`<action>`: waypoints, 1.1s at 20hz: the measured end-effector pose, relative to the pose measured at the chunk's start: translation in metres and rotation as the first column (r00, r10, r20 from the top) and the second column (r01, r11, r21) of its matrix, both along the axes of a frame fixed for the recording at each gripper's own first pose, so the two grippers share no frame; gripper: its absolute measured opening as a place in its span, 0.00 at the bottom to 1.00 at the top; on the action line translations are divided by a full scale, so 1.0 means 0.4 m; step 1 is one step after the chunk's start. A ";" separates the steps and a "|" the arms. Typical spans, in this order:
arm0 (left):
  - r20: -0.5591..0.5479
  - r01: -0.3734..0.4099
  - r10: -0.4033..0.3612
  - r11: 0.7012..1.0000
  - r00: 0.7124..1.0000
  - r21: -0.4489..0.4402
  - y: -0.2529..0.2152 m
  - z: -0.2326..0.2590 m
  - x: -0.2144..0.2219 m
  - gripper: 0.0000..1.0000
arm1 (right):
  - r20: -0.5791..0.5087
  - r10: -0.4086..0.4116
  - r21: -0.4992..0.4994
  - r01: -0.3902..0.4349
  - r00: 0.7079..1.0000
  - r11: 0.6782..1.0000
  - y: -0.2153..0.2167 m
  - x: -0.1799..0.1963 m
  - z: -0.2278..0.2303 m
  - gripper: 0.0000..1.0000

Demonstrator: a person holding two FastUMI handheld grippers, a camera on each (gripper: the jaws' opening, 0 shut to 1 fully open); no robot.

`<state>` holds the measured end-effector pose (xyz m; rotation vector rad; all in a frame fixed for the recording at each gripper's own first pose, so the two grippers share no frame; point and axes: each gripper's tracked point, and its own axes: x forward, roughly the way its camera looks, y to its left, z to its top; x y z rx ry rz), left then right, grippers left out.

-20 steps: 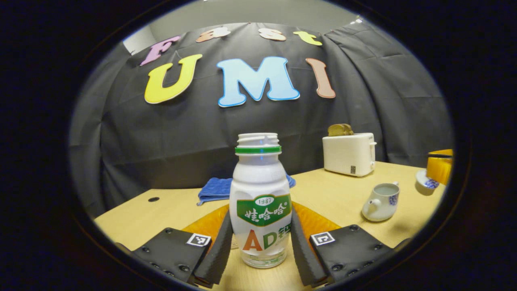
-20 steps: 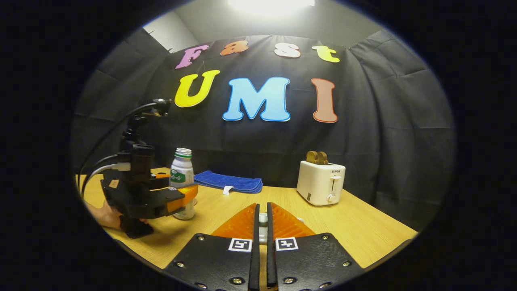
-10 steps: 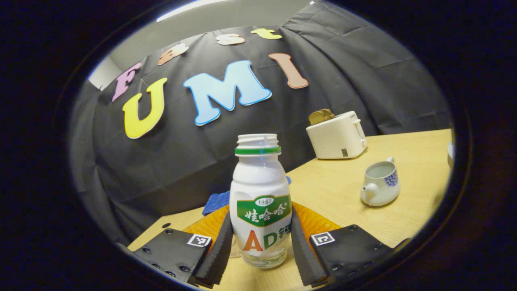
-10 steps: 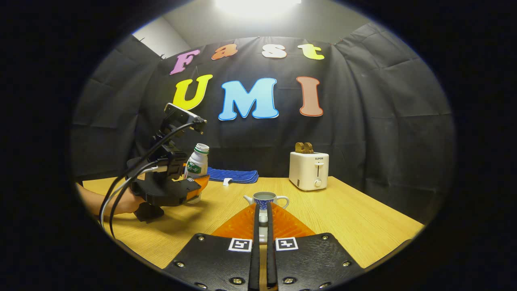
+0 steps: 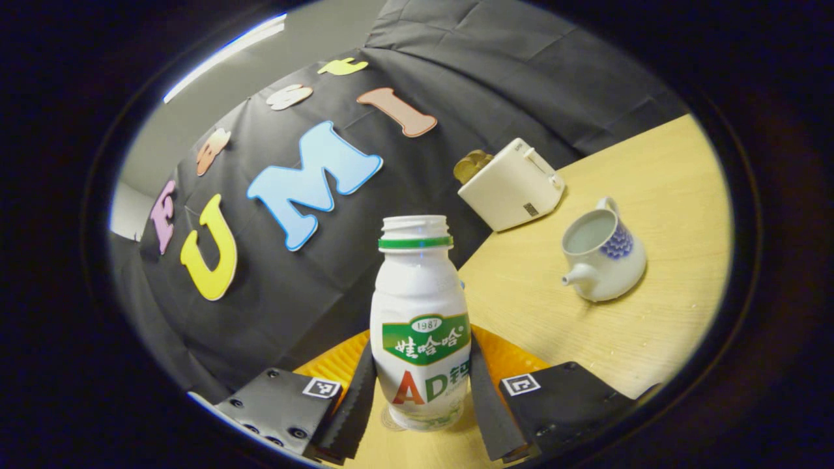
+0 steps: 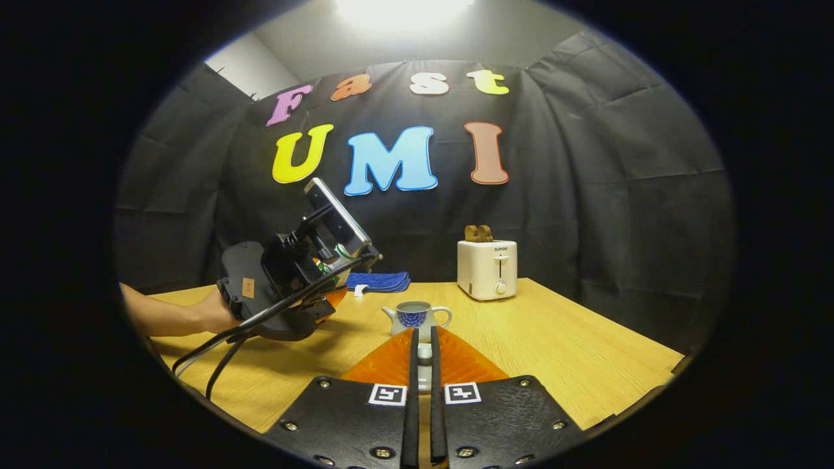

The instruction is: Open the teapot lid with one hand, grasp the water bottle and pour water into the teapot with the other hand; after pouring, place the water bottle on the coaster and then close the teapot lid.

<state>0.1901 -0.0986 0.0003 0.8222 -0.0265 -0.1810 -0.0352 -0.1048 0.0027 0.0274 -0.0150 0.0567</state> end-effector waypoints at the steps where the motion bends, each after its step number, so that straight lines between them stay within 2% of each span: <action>1: 0.001 0.003 -0.003 0.999 1.000 0.034 -0.008 -0.007 0.002 0.80 | -0.003 -0.003 0.003 0.003 1.000 1.000 -0.006 -0.002 -0.004 0.07; 3: -0.018 0.019 -0.017 0.995 1.000 0.100 -0.028 -0.027 0.006 0.80 | -0.002 -0.004 0.011 0.004 1.000 1.000 -0.013 -0.005 -0.002 0.07; 14: 0.003 0.036 -0.039 0.954 0.999 0.297 -0.069 -0.037 0.020 0.80 | 0.014 -0.007 0.025 0.007 1.000 1.000 -0.035 -0.010 0.009 0.07; 22: 0.041 0.042 -0.068 0.890 0.997 0.453 -0.100 -0.030 0.039 0.78 | 0.024 -0.004 0.018 0.003 1.000 1.000 -0.036 -0.014 0.012 0.07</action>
